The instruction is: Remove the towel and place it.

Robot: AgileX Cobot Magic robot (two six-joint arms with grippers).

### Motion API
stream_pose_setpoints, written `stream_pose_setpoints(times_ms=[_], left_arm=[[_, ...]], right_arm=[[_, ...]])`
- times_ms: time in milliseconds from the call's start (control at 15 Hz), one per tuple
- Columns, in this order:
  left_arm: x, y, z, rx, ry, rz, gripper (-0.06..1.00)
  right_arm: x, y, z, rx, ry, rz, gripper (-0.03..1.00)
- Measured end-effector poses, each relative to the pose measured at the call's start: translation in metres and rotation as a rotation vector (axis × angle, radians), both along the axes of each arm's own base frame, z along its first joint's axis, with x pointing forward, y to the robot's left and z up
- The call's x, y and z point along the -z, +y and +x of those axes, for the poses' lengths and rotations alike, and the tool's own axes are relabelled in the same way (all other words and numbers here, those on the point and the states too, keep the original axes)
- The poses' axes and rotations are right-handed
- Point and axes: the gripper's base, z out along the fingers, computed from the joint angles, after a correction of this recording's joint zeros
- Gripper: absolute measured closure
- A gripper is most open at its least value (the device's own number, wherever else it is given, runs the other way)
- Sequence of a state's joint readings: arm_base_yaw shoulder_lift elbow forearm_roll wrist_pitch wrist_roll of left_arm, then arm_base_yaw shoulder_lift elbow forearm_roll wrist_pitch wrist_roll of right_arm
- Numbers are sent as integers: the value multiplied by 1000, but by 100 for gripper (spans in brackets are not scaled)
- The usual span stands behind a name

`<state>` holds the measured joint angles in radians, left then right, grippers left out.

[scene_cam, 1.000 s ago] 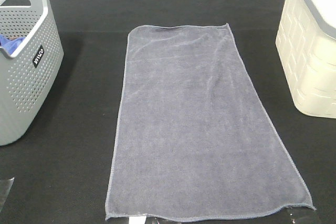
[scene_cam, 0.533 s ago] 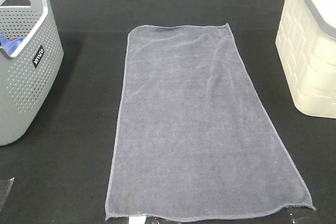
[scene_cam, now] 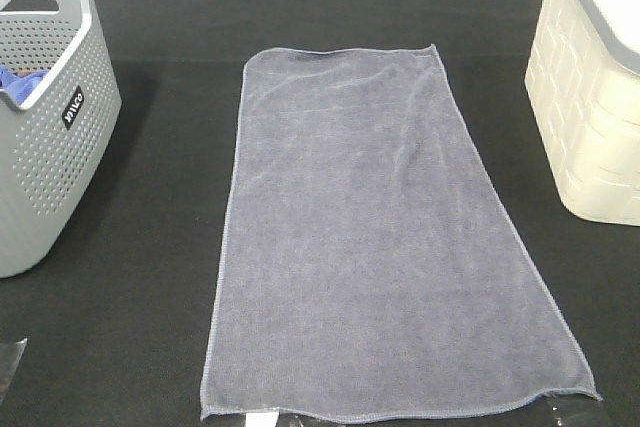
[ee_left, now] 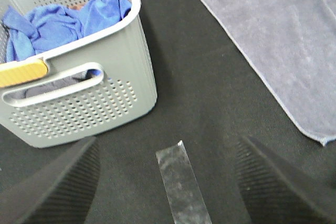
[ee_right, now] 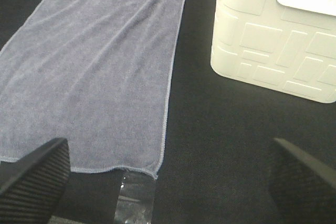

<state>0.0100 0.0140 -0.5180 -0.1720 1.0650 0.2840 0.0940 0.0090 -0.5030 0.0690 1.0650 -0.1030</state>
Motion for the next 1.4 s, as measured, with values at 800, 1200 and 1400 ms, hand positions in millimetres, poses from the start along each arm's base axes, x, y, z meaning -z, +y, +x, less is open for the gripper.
stream_pose_setpoints(times_ms=[800,1200,1400], left_arm=[[0,0,-3,10,-21,2,25],[0,0,-3,10,-21,2,25],[0,0,-3,10,-21,2,25]], right_arm=[[0,2,-1,91,-14,15,3],[0,2,-1,91,-14,16,3],[0,2,-1,91,-14,16,3]])
